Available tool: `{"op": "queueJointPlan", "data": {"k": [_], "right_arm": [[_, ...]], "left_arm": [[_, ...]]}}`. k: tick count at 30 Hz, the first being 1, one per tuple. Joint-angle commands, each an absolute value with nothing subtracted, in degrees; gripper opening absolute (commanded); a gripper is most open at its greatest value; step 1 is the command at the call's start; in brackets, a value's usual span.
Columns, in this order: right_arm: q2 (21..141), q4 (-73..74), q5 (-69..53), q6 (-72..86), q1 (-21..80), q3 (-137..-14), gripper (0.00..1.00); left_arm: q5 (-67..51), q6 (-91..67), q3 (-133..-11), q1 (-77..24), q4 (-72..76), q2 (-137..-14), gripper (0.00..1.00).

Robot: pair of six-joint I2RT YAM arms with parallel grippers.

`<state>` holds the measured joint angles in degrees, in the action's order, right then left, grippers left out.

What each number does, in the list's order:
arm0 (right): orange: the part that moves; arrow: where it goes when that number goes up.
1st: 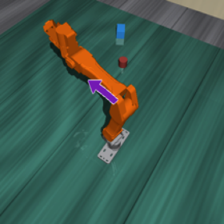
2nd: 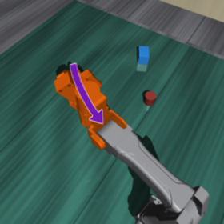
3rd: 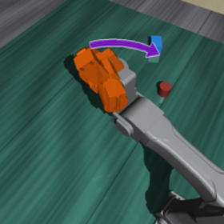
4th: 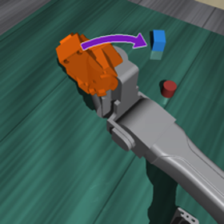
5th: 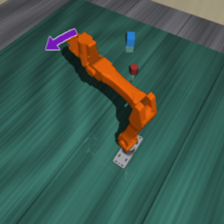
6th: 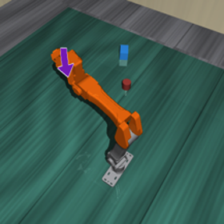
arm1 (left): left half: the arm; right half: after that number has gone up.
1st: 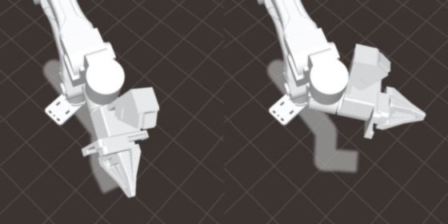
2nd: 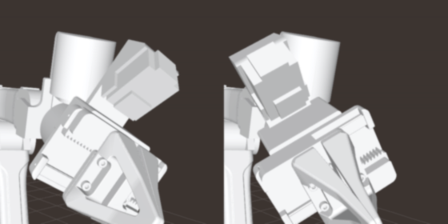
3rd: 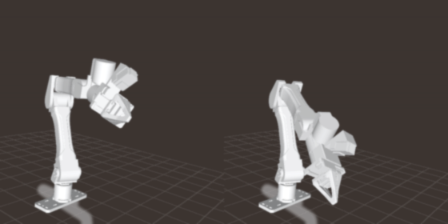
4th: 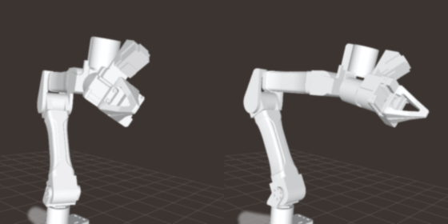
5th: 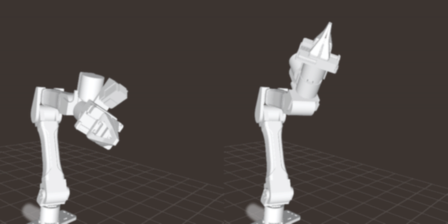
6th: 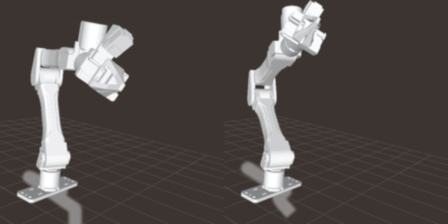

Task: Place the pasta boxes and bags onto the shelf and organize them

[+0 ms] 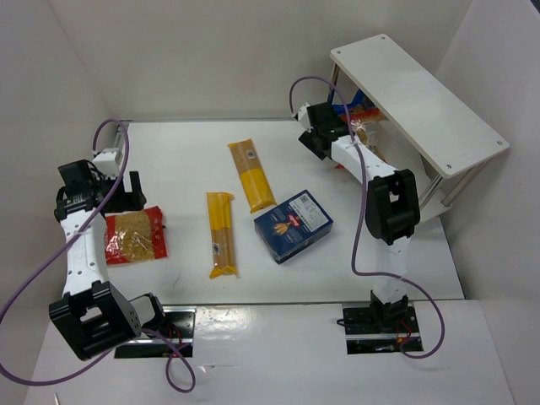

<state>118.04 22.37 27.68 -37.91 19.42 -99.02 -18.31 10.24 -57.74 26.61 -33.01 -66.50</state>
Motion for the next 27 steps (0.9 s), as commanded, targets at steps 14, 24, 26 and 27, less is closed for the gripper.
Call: {"op": "queueJointPlan", "data": {"k": [14, 24, 26, 27], "right_arm": [[113.4, 26.4, 16.6, -37.3, 19.9, -96.2, 0.04], [116.4, 26.4, 17.2, -37.3, 17.5, -96.2, 0.0], [116.9, 26.4, 17.2, -37.3, 16.9, -96.2, 0.0], [117.4, 26.4, 17.8, -37.3, 16.9, -96.2, 0.0]], "left_arm": [[-19.9, 9.8, -57.6, 27.1, -32.7, -64.7, 1.0], [-19.9, 9.8, -57.6, 27.6, -32.7, -64.7, 1.0], [-19.9, 9.8, -57.6, 27.6, -32.7, -64.7, 1.0], [-19.9, 9.8, -57.6, 27.6, -32.7, -64.7, 1.0]]}}
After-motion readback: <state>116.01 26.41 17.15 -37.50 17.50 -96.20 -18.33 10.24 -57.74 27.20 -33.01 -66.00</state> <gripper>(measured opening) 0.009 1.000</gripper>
